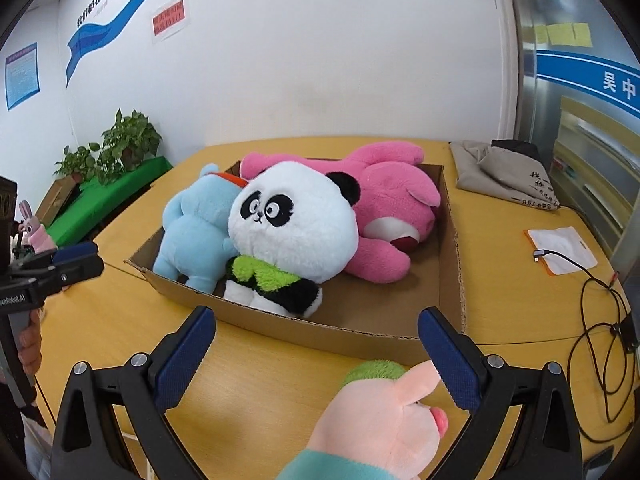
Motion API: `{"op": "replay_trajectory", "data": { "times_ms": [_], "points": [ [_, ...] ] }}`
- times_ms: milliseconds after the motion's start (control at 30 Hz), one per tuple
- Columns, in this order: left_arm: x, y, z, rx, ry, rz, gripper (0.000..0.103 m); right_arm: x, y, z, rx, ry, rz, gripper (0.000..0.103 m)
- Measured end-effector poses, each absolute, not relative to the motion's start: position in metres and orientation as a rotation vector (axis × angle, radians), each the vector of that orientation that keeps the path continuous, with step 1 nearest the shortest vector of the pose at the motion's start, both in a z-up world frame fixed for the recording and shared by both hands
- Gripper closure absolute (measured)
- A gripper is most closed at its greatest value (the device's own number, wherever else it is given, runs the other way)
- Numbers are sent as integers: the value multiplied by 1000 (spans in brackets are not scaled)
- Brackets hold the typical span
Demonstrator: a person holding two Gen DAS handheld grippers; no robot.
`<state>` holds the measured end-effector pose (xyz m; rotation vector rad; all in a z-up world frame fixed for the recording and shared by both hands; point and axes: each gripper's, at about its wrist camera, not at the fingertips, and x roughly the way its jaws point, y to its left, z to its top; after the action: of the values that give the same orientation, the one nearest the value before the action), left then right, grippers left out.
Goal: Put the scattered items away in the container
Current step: 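Move both tools to the pink pig plush in a teal shirt, then close the right tool on the pig while the left tool grips it too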
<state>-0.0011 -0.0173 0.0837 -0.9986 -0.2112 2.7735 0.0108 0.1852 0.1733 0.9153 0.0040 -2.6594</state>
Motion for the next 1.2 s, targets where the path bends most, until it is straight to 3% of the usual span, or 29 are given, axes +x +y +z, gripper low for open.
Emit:
{"op": "replay_trajectory", "data": {
  "times_ms": [567, 1200],
  "points": [
    [50, 2, 85, -950, -215, 2781, 24, 74, 224, 149, 985, -103, -2782, 0],
    [41, 0, 61, -1036, -285, 2677, 24, 56, 218, 76, 1280, -96, -2694, 4]
  ]
}}
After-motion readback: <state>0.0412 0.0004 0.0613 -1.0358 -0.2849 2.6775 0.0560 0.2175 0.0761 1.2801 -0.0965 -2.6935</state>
